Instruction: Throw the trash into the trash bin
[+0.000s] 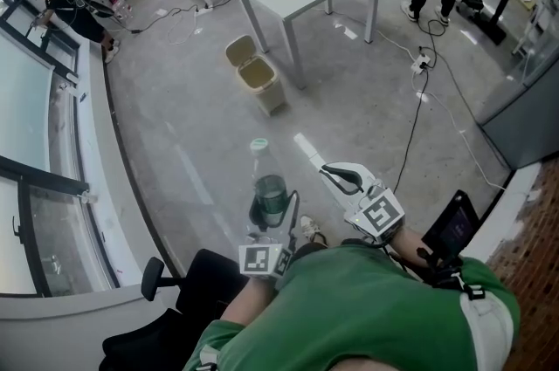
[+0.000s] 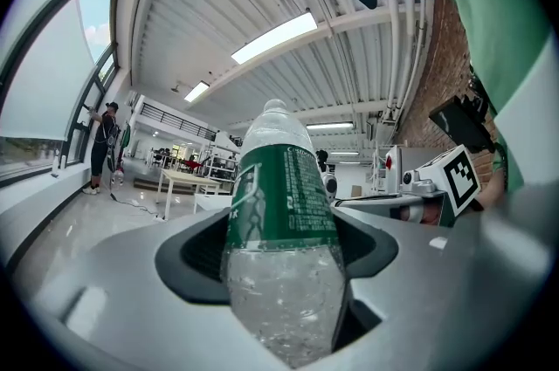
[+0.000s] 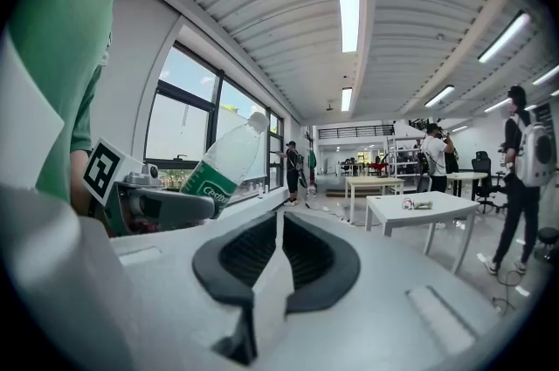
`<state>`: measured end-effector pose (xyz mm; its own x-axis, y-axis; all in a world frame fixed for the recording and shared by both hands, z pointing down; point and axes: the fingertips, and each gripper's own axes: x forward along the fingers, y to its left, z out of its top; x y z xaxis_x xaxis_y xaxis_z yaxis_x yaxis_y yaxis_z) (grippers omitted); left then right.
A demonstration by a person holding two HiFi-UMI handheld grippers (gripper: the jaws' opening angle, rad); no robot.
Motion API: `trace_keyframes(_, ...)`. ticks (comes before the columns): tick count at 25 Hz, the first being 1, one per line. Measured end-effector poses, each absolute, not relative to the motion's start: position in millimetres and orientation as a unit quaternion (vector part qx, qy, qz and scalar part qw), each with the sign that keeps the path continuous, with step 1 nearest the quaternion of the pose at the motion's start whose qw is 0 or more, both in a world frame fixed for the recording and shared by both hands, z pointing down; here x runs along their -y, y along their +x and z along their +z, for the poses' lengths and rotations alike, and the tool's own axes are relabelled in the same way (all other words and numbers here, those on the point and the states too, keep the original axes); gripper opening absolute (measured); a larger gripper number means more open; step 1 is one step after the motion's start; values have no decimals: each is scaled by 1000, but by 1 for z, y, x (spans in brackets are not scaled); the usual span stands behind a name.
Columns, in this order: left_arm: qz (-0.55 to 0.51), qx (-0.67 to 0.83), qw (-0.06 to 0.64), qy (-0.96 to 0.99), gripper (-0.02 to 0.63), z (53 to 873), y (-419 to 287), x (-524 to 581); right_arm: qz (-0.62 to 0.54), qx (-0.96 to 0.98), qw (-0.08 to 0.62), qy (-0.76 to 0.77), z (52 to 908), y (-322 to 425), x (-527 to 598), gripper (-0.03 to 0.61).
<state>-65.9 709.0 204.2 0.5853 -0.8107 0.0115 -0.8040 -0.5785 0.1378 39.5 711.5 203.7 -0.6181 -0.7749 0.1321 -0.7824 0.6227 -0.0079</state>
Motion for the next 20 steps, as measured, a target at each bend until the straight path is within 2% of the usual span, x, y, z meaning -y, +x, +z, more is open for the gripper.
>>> trace_keyframes(10, -32, 438, 58, 897, 339, 204, -102, -639, 23, 889, 57, 454, 200, 2, -636, 28)
trace_keyframes(20, -35, 435, 89, 896, 339, 216, -125, -602, 39, 887, 63, 456, 209, -23, -595, 28)
